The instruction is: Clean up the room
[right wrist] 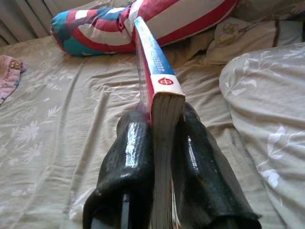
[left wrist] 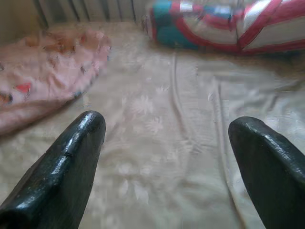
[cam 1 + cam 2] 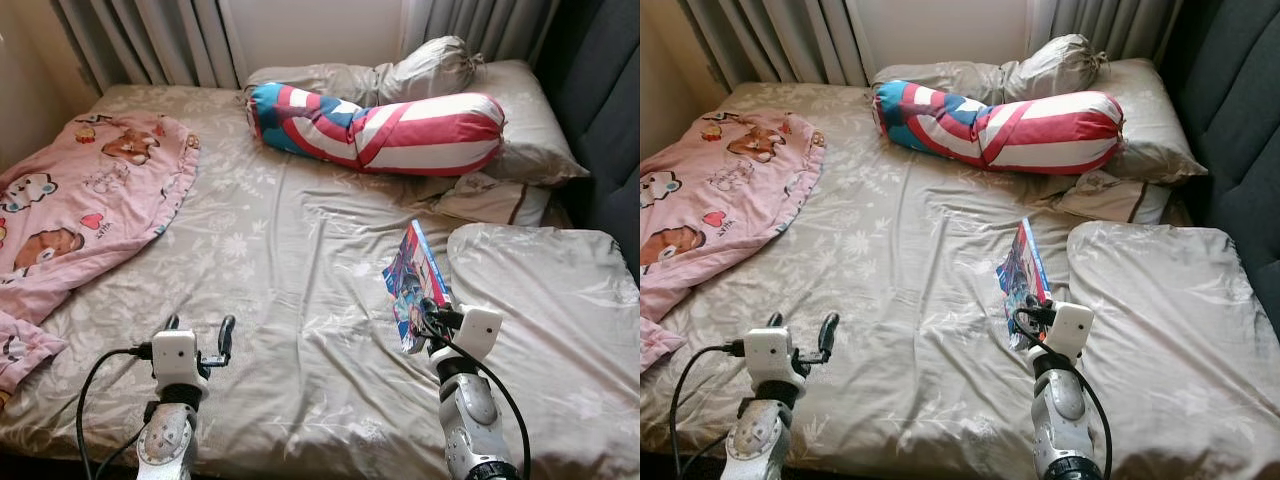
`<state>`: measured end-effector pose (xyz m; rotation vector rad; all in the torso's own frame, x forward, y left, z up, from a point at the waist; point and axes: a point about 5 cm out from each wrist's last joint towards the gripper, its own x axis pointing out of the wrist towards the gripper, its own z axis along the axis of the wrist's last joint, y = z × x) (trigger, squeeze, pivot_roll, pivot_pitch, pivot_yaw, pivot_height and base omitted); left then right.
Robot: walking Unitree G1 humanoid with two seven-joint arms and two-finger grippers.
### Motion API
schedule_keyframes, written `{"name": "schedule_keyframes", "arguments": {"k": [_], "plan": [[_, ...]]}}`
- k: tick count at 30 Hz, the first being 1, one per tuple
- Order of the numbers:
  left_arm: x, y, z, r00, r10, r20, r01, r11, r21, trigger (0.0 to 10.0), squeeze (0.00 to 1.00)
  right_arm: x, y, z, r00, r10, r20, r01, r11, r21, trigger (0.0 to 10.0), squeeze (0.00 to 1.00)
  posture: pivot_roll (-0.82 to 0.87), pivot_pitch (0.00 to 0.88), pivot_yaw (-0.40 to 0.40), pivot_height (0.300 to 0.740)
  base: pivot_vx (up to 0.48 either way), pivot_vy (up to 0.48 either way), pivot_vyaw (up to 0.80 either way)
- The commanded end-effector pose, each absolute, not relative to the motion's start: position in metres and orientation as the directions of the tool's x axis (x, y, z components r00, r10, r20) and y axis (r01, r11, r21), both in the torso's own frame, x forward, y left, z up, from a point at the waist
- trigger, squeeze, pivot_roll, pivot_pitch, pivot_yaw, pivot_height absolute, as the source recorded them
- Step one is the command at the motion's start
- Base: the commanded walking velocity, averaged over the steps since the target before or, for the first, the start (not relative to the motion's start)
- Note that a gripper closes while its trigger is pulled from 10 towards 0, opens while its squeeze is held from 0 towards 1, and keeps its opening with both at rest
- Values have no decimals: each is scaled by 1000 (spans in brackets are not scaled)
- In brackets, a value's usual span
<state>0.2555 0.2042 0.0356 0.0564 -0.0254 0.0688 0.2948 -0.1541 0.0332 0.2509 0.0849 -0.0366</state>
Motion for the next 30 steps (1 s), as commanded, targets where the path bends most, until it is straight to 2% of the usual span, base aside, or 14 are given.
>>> {"name": "schedule_keyframes", "arguments": {"k": [1, 4, 8, 15, 19, 28, 30], "plan": [[250, 205, 27, 996, 81, -24, -80, 996, 40, 10000, 0, 298, -155, 42, 999, -29, -41, 37, 972, 234, 10000, 0, -90, 93, -2, 740, 0, 0, 0], [254, 193, 29, 999, 31, -28, -30, 999, 34, 10000, 0, 299, -154, 43, 999, -23, -34, 31, 973, 230, 10000, 0, -90, 94, -3, 740, 0, 0, 0], [257, 190, 30, 999, 29, -34, -29, 999, 15, 10000, 0, 301, -158, 40, 996, -49, -79, 65, 975, 211, 10000, 0, -89, 101, -3, 740, 0, 0, 0], [256, 192, 34, 999, 28, -36, -27, 1000, 15, 10000, 0, 301, -156, 41, 996, -41, -77, 57, 975, 215, 10000, 0, -82, 106, -3, 702, 0, 0, 0], [257, 191, 36, 999, 27, -33, -26, 1000, 15, 10000, 0, 301, -154, 43, 998, -34, -46, 44, 971, 233, 10000, 0, -83, 108, -2, 702, 0, 0, 0], [258, 188, 34, 999, 17, -41, -17, 1000, 12, 10000, 0, 300, -154, 39, 996, -30, -84, 48, 973, 225, 10000, 0, -82, 108, -2, 702, 0, 0, 0], [258, 188, 36, 999, 19, -42, -18, 1000, 12, 10000, 0, 301, -151, 39, 996, -15, -92, 37, 970, 239, 10000, 0, -82, 107, -3, 687, 0, 0, 0]]}}
